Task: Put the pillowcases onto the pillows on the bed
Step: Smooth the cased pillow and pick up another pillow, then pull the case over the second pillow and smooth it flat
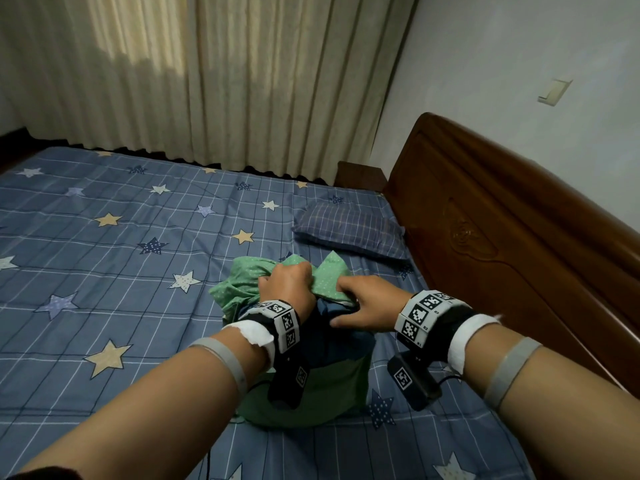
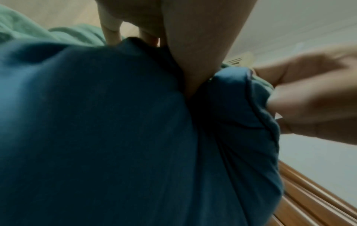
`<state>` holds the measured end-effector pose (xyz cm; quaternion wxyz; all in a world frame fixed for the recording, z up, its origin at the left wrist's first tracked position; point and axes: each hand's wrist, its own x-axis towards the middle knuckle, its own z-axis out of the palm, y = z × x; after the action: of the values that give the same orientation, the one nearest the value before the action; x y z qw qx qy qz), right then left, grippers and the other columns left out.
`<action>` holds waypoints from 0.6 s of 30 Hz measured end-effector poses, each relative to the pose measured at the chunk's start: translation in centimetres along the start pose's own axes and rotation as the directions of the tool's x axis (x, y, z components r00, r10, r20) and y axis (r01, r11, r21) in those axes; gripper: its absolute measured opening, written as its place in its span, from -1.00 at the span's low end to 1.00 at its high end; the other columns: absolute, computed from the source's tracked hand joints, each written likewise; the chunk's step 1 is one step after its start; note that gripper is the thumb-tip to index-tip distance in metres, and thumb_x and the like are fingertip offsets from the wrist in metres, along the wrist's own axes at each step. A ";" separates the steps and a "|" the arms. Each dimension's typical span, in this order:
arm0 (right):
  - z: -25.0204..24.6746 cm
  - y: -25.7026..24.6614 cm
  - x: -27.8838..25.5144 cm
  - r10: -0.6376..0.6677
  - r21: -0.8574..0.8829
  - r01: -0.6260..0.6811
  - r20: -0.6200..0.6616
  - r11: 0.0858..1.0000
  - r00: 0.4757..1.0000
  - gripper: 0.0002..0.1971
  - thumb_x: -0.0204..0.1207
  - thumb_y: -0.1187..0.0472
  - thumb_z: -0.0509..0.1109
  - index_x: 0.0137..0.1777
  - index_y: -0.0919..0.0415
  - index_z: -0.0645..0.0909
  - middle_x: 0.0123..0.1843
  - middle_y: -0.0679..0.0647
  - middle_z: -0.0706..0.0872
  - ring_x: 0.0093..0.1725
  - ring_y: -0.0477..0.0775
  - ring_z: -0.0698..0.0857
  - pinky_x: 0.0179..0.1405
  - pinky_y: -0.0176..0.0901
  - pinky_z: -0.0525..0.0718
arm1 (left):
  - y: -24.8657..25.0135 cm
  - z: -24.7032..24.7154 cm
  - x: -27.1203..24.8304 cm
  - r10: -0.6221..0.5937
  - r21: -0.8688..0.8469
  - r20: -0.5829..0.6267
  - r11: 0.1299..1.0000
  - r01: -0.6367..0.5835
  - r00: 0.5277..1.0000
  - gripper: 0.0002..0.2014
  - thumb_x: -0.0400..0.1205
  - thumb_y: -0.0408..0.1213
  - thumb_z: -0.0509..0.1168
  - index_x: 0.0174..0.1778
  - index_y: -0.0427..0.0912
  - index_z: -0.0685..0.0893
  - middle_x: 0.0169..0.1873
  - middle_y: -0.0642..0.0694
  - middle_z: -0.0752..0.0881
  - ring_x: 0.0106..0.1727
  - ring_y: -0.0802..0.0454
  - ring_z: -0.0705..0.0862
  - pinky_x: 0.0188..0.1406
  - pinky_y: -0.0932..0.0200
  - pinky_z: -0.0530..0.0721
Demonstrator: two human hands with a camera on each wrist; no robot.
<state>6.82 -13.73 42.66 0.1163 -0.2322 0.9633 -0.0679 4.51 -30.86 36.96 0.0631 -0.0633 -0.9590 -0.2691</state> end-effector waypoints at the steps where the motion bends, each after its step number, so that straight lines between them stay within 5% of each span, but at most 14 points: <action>1: 0.1 0.2 0.0 0.008 -0.038 -0.008 0.001 0.999 1.000 -0.69 0.43 -0.04 0.49 -0.19 0.09 0.43 -0.31 -0.08 0.50 -0.30 -0.02 0.49 -0.35 -0.10 0.41 | -0.1 0.2 -0.1 0.053 -0.049 -0.034 0.997 -0.055 0.998 -0.79 0.40 -0.31 0.36 -0.21 -0.03 0.43 -0.18 0.00 0.55 0.08 -0.19 0.54 0.07 -0.11 0.56; 4: 0.4 1.4 0.2 0.120 -0.044 -0.123 -0.077 0.991 0.990 -0.70 0.39 0.26 0.40 -0.40 0.03 0.31 -0.42 -0.06 0.45 -0.29 0.09 0.51 -0.36 -0.09 0.36 | 0.0 0.5 -1.0 0.180 -0.204 -0.177 0.955 -0.216 0.967 -0.56 0.33 -0.16 0.53 -0.12 -0.09 0.36 -0.10 -0.05 0.41 -0.04 -0.09 0.40 -0.05 0.03 0.51; 6: 0.4 2.2 0.3 0.206 -0.007 -0.209 -0.145 0.978 0.968 -0.71 0.36 0.31 0.38 -0.43 0.06 0.33 -0.42 -0.03 0.50 -0.27 0.12 0.56 -0.35 -0.06 0.46 | 0.3 0.4 -1.9 0.253 -0.179 -0.247 0.937 -0.301 0.935 -0.60 0.39 0.01 0.50 -0.20 -0.06 0.40 -0.19 0.00 0.46 -0.13 -0.05 0.44 -0.12 0.07 0.47; 9: 0.6 2.2 0.6 0.234 0.014 -0.237 -0.241 0.971 0.942 -0.75 0.33 0.33 0.41 -0.43 0.11 0.39 -0.42 -0.02 0.53 -0.29 0.09 0.57 -0.33 -0.07 0.49 | 1.6 0.8 -3.4 0.327 -0.228 -0.101 0.912 -0.342 0.940 -0.79 0.56 0.05 0.35 -0.24 0.00 0.63 -0.33 0.08 0.68 -0.22 0.04 0.67 -0.12 0.00 0.65; 11: 0.4 1.6 0.9 0.201 0.042 -0.197 -0.278 0.979 0.939 -0.74 0.33 0.33 0.41 -0.45 0.12 0.40 -0.43 -0.02 0.49 -0.34 0.05 0.51 -0.38 -0.08 0.39 | 2.4 2.0 -3.8 0.238 -0.501 0.066 0.848 -0.174 0.969 -0.85 0.60 -0.13 0.35 0.05 -0.03 0.66 -0.10 0.04 0.78 -0.04 0.11 0.75 0.07 -0.02 0.73; 14: -0.4 1.4 1.2 0.170 0.059 -0.160 -0.263 0.985 0.950 -0.86 0.34 0.34 0.40 -0.35 0.18 0.49 -0.29 0.09 0.59 -0.25 0.13 0.57 -0.25 -0.01 0.51 | 3.0 3.1 -4.0 0.141 -0.825 0.218 0.556 0.105 0.966 -0.64 0.55 -0.36 0.31 0.27 -0.10 0.49 0.15 -0.08 0.74 0.22 0.04 0.74 0.34 -0.06 0.68; 16: -0.9 1.5 0.9 0.162 0.080 -0.148 -0.224 0.986 0.961 -0.80 0.34 0.35 0.37 -0.36 0.07 0.45 -0.29 0.08 0.60 -0.23 0.14 0.58 -0.21 0.03 0.55 | 3.1 3.5 -3.9 0.153 -0.887 0.276 0.421 0.190 0.949 -0.54 0.54 -0.45 0.29 0.37 -0.17 0.45 0.22 -0.16 0.74 0.30 -0.02 0.71 0.42 -0.06 0.62; 18: -1.1 1.3 0.5 0.168 0.095 -0.150 -0.234 0.984 0.958 -0.71 0.32 0.35 0.34 -0.42 0.00 0.35 -0.36 -0.02 0.56 -0.25 0.14 0.59 -0.25 0.05 0.56 | 3.1 4.0 -3.8 0.165 -0.888 0.333 0.387 0.250 0.928 -0.50 0.46 -0.44 0.29 0.36 -0.14 0.51 0.20 -0.16 0.77 0.31 -0.06 0.71 0.38 -0.07 0.63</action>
<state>5.58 -12.77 43.36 0.0125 -0.1395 0.9825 -0.1228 8.41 -26.46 34.60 -0.1709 -0.1117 -0.6426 -0.7385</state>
